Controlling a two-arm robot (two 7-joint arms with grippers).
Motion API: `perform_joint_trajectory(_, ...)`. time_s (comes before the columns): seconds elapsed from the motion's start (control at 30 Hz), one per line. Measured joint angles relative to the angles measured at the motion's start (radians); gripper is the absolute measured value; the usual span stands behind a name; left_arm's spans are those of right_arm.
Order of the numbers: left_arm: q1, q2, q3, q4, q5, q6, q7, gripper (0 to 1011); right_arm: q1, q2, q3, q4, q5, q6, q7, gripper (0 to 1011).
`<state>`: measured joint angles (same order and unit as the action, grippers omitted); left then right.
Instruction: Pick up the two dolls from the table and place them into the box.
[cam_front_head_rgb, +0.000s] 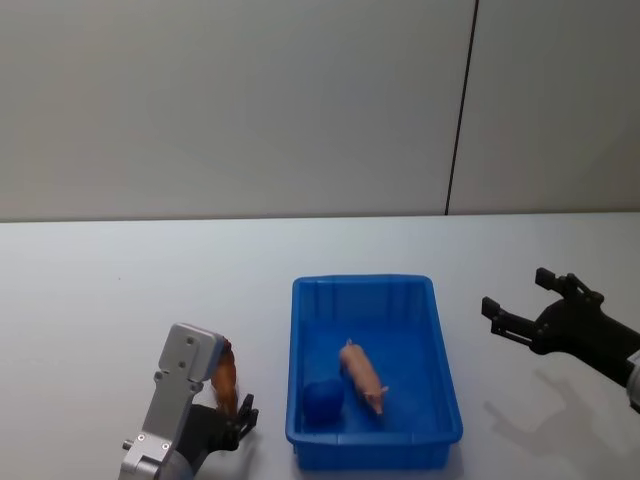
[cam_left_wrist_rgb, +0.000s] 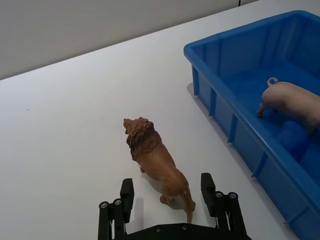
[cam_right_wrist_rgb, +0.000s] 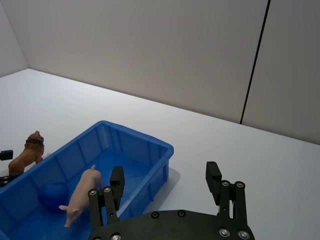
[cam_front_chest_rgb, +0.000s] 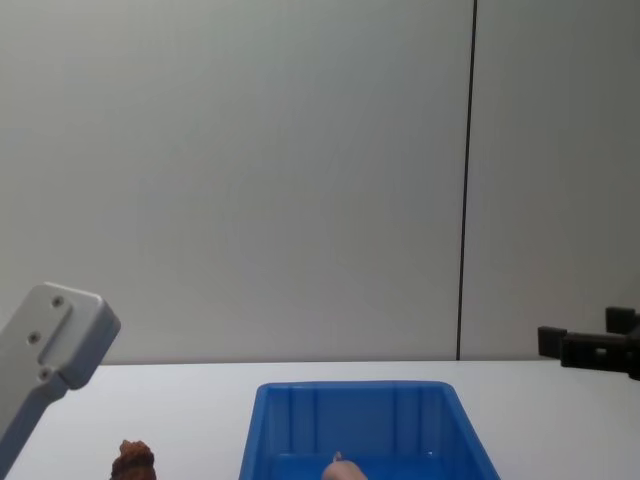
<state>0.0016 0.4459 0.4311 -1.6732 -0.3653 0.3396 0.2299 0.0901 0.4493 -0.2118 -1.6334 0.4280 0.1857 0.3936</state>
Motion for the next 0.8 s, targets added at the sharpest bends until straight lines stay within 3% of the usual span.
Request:
perform_joint_trajectory(0.4,-0.013,-0.014,-0.008,0.035,0.018,0.003,-0.021,538,0.000,0.000,0.000,0.000,0.000,0.000,0.000,1001)
perform_joint_trajectory(0.53,-0.015,-0.017,-0.011,0.041,0.023,0.003,-0.025,375,0.000,0.000,0.000,0.000,0.000,0.000,0.000,1001)
perform_joint_trajectory(0.8,-0.018,-0.024,-0.016,0.050,0.035,0.003,-0.034,329,0.000,0.000,0.000,0.000,0.000,0.000,0.000,1001)
